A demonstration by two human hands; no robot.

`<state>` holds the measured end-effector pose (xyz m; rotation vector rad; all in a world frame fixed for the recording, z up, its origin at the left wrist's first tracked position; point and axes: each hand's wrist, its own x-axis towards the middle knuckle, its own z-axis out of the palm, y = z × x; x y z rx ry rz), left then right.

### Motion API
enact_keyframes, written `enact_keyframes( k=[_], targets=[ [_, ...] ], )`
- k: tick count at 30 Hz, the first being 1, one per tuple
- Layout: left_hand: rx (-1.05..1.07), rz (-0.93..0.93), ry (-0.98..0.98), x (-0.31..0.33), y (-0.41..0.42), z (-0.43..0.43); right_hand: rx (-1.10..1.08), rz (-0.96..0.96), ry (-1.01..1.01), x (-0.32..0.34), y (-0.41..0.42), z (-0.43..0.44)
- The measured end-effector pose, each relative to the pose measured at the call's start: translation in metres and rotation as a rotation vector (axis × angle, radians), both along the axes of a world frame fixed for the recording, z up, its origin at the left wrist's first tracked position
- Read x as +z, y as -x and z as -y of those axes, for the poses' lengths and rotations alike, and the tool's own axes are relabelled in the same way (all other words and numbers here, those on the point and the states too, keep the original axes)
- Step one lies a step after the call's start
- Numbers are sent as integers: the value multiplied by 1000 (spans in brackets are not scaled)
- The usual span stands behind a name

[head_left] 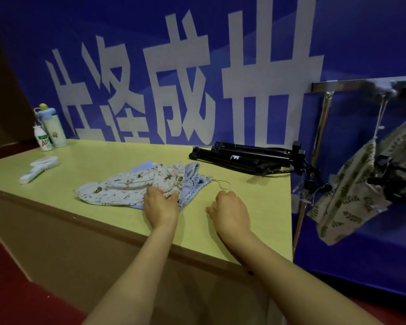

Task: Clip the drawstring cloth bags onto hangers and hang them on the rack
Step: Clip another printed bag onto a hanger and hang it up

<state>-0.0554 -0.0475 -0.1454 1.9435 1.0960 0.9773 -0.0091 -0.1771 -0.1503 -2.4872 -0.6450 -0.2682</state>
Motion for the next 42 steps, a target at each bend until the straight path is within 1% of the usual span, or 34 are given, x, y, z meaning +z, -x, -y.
enact_keyframes(
  k=[2,6,8,13,14,16,18,19,21,23,25,27,28,31,32,34,35,36,37,39,40,42],
  targets=[
    [1,-76,-27,-2,-4,-3,-2,5,28,-1,-1,0],
    [-40,-218,-82,-3,-7,-4,-38,1,19,-2,-4,-2],
    [-44,-205,-81,-3,-7,-4,-47,19,18,-3,-4,-3],
    [-68,83,51,0,2,0,-27,76,58,-3,-2,-4],
    [-76,161,75,0,4,1,-27,78,60,-3,-3,-5],
    [-68,378,136,3,9,3,-24,76,47,-3,-3,-7],
    [-13,587,205,7,15,2,-32,66,16,-2,-4,-7],
    [-4,634,232,7,17,1,-31,58,2,-2,-4,-6],
    [-71,602,265,4,17,-2,-17,46,0,-2,-4,-5],
    [-227,517,293,1,15,-4,8,17,-33,-1,-5,-4],
    [-351,456,333,2,16,0,24,-24,-127,0,-6,-2],
    [-349,439,340,6,20,7,29,-76,-243,2,-7,0],
    [-289,429,287,8,20,11,30,-101,-305,4,-6,1],
    [-44,324,6,9,19,16,34,-154,-443,3,-6,1],
    [-33,250,-88,8,17,15,35,-166,-466,3,-6,1],
    [-78,6,-282,4,10,11,38,-181,-492,2,-7,0],
    [-93,-94,-324,0,5,7,41,-187,-500,2,-6,0],
    [-91,-153,-299,-2,2,3,45,-191,-505,2,-7,0],
    [-83,-169,-228,-3,-1,-1,50,-192,-507,2,-7,0],
    [-70,-107,-82,-3,-6,-8,59,-181,-499,2,-7,0],
    [-68,-59,-52,-4,-6,-9,63,-171,-494,2,-7,1],
    [-66,19,-58,-1,-2,-8,80,-147,-505,4,-5,2]
  ],
)
